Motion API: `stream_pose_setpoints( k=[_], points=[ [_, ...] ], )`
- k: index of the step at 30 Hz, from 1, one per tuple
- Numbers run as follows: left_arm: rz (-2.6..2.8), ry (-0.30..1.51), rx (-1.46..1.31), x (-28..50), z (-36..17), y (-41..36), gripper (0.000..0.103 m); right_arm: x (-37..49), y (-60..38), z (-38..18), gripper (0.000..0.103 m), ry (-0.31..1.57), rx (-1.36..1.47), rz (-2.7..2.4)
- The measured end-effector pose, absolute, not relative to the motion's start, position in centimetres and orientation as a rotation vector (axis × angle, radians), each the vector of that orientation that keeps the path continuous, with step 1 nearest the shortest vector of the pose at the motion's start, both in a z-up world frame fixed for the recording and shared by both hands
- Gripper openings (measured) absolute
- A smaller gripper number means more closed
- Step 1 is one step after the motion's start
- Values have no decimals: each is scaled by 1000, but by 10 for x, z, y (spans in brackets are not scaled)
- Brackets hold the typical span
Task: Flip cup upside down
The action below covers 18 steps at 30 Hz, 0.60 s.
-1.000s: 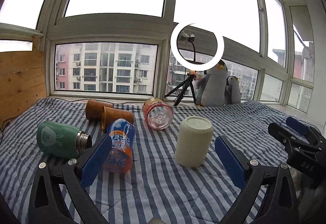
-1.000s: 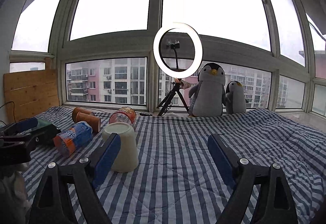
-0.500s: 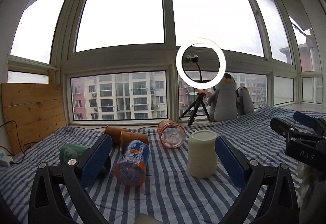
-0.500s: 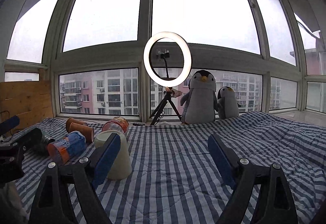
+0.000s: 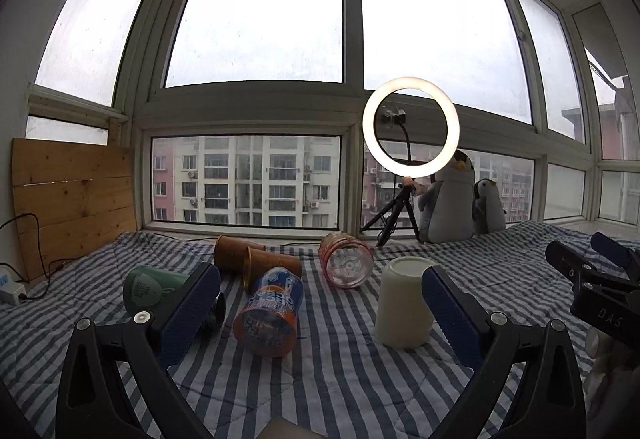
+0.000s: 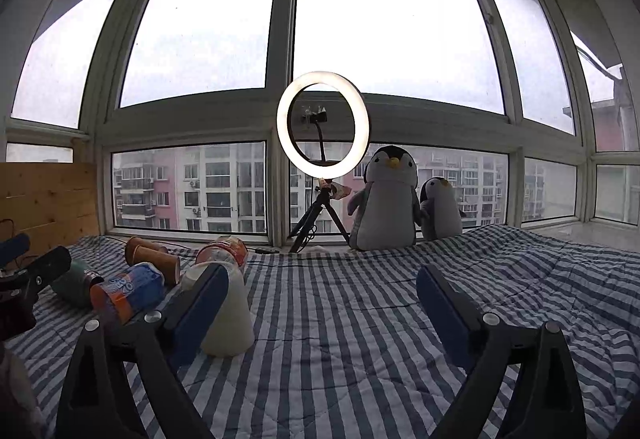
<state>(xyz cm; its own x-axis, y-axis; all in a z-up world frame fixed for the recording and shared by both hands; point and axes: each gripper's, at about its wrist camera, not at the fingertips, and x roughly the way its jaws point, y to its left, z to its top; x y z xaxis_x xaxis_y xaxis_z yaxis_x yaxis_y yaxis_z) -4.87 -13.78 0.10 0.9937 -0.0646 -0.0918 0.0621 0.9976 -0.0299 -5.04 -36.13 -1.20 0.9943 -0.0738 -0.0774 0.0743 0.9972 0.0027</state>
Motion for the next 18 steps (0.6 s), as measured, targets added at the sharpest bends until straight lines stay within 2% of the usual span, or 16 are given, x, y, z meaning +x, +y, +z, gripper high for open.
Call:
stream_pose_setpoints(
  k=[3,18],
  points=[
    [-57,89,-30,-50,1,-137,102,-50,-360,-13,100,76,1,-68],
    [-40,97,-24,-47,-1,-137,102,-56,-360,-14,102,57,5,-66]
  ],
)
